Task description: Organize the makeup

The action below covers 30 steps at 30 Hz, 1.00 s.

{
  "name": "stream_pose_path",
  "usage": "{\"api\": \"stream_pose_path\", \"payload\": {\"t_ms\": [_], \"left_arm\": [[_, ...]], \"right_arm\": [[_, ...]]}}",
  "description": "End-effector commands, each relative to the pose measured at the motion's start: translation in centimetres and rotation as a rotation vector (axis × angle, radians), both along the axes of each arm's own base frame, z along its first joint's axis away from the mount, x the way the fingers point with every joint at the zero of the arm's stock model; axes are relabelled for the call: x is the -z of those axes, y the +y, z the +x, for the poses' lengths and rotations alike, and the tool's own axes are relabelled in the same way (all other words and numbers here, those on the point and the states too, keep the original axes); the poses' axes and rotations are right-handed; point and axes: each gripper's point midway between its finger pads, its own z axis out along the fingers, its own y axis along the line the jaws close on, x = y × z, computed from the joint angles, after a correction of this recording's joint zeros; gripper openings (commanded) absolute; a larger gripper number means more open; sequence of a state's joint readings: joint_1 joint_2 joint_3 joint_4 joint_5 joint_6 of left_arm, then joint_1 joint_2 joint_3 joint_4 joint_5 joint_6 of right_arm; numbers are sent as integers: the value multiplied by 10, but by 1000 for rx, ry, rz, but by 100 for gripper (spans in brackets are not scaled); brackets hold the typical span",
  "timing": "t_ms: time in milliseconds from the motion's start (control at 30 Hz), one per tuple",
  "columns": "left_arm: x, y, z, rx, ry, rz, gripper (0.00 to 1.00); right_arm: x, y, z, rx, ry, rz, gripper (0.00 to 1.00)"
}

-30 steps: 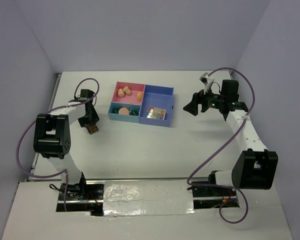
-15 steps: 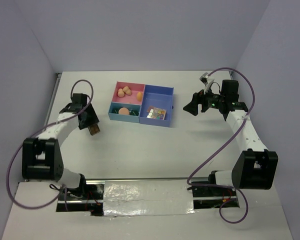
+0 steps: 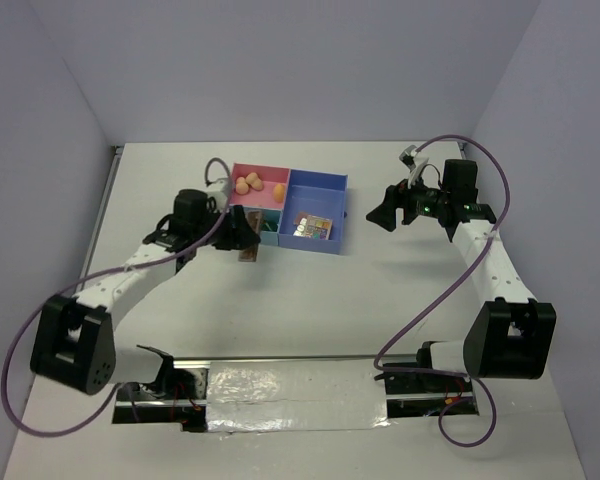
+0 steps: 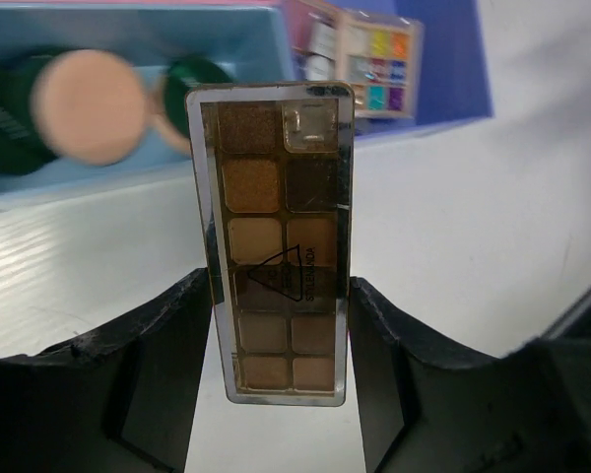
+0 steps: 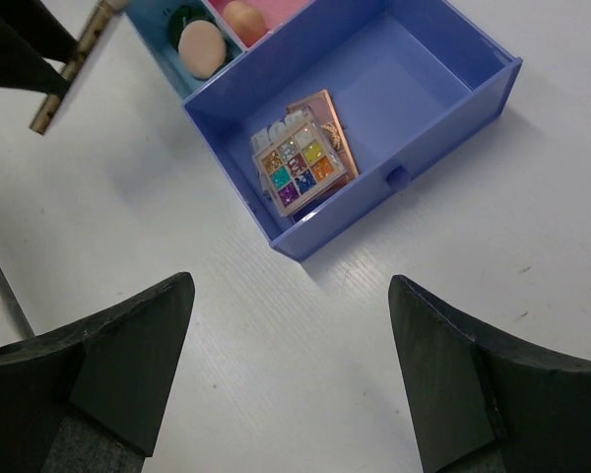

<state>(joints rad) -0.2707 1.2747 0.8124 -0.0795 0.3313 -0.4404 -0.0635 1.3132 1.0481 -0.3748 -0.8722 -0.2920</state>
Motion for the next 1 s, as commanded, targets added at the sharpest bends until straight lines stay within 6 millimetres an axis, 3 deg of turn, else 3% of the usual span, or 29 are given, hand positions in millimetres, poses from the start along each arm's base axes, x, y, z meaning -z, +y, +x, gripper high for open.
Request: {"api": "stream_pose_path", "payload": {"t_ms": [0, 67, 100, 167, 233, 267, 300, 333, 600, 733, 867, 967], "left_arm": [[-31, -58, 27, 177, -137, -81, 0], [-42, -82, 36, 226, -162, -90, 0], [-28, -90, 41, 239, -129, -84, 0], [-38, -108, 52, 265, -145, -94, 0], [-28, -118, 61, 272, -124, -83, 0], [-37, -126, 68, 281, -141, -87, 0], [-27, -131, 72, 286, -119, -78, 0], [-35, -136, 78, 283, -132, -75, 0], [-17, -149, 110, 249, -90, -41, 2], [-17, -153, 124, 215, -93, -38, 13], [0, -155, 132, 193, -48, 2, 26], [2, -160, 141, 181, -51, 19, 31]], "right_arm": [[-25, 2, 3, -9, -86, 0, 87], [-25, 1, 1, -6, -92, -5, 87], [-27, 1, 0, -4, -103, -8, 87], [-26, 0, -1, -2, -106, -13, 87], [-27, 0, -2, 0, -113, -16, 87], [-26, 0, -2, 1, -111, -18, 87], [-26, 0, -3, 0, -111, -17, 87], [-26, 0, -3, 0, -110, -16, 87], [-25, 0, -1, -4, -105, -12, 87], [-23, 1, -1, -6, -102, -9, 87], [-23, 1, -1, -5, -100, -10, 87], [-23, 0, -1, -4, -103, -12, 87]]}}
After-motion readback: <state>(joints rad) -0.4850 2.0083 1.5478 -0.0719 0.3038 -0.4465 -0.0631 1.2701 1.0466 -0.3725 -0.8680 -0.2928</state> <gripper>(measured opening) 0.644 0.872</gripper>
